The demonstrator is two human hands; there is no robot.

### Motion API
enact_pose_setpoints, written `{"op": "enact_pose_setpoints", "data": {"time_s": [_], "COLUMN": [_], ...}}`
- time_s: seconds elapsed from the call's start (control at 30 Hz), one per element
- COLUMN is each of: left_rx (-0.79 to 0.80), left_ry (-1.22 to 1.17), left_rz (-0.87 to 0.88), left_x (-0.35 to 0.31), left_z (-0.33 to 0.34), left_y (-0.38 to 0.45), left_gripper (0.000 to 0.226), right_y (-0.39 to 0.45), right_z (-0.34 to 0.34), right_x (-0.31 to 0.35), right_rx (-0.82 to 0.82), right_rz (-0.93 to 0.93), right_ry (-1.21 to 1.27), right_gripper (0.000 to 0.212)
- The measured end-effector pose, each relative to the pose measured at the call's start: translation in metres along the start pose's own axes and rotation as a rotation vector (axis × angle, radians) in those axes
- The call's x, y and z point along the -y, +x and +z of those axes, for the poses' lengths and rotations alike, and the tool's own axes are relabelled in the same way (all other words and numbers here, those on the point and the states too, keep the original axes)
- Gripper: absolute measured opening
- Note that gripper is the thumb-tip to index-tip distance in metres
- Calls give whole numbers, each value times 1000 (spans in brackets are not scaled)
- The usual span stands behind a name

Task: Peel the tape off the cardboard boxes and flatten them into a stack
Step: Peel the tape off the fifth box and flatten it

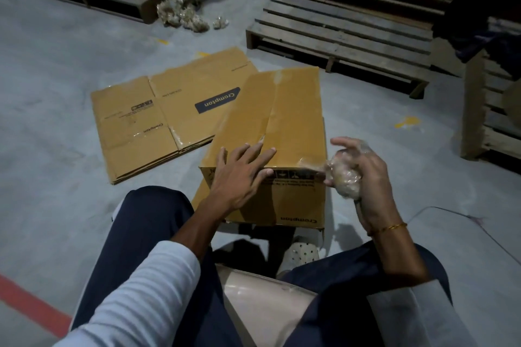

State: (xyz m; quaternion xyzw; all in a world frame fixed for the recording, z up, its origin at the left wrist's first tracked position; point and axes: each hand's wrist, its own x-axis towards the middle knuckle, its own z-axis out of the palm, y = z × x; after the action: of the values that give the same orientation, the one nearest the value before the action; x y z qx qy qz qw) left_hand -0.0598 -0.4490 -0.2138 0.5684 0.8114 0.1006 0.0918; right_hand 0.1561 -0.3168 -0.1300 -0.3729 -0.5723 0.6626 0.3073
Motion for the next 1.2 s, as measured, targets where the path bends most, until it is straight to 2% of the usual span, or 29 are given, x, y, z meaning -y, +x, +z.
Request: {"op": "enact_pose_setpoints", "data": {"time_s": [0.1, 0.17, 0.23, 0.33, 0.4, 0.47, 0.53, 0.63, 0.73, 0.83, 0.9, 0.93, 1.0, 1.13, 1.2], "left_rx": [25, 48, 76, 93, 113, 166, 219, 263, 186, 101, 67, 52, 19, -30, -18], "left_ry": [2, 20, 58, 45, 22, 11, -15, -14, 20, -32, -79, -97, -128, -207, -237], "left_rz": [-71, -107, -120, -200, -233, -155, -17, 105, 94, 149, 183, 188, 196, 190, 171], "left_x": [3, 4, 4, 8, 8, 3, -11, -34, -44, -47, -47, -46, -45, -50, -52], "left_z": [11, 17, 25, 35, 35, 31, 28, 34, 37, 35, 35, 35, 36, 31, 27], "left_y": [0, 2, 0, -2, 1, 6, 9, 5, 3, 5, 5, 4, 2, 3, 2], "left_gripper": [56, 54, 53, 49, 51, 54, 53, 51, 48, 44, 31, 24, 14, 16, 22], "right_y": [-1, 1, 3, 9, 12, 16, 17, 11, 5, 9, 13, 15, 14, 8, 7], "right_z": [-7, -6, 0, 16, 26, 33, 38, 44, 41, 33, 29, 27, 23, 23, 29], "right_x": [-15, -29, -42, -55, -58, -58, -54, -46, -45, -38, -39, -45, -56, -69, -73], "right_rx": [-42, -29, -2, 17, -27, -66, -61, -2, 50, 32, -34, -74, -105, 5, 100], "right_rz": [-137, -124, -65, 121, 310, 478, 509, 485, 481, 463, 383, 310, 155, 26, 0], "right_ry": [-649, -871, -970, -849, -591, -278, -67, 16, 37, 115, 33, -118, -461, -857, -911], "right_gripper": [32, 30, 31, 31, 25, 23, 23, 23, 25, 23, 16, 15, 29, 65, 63]}}
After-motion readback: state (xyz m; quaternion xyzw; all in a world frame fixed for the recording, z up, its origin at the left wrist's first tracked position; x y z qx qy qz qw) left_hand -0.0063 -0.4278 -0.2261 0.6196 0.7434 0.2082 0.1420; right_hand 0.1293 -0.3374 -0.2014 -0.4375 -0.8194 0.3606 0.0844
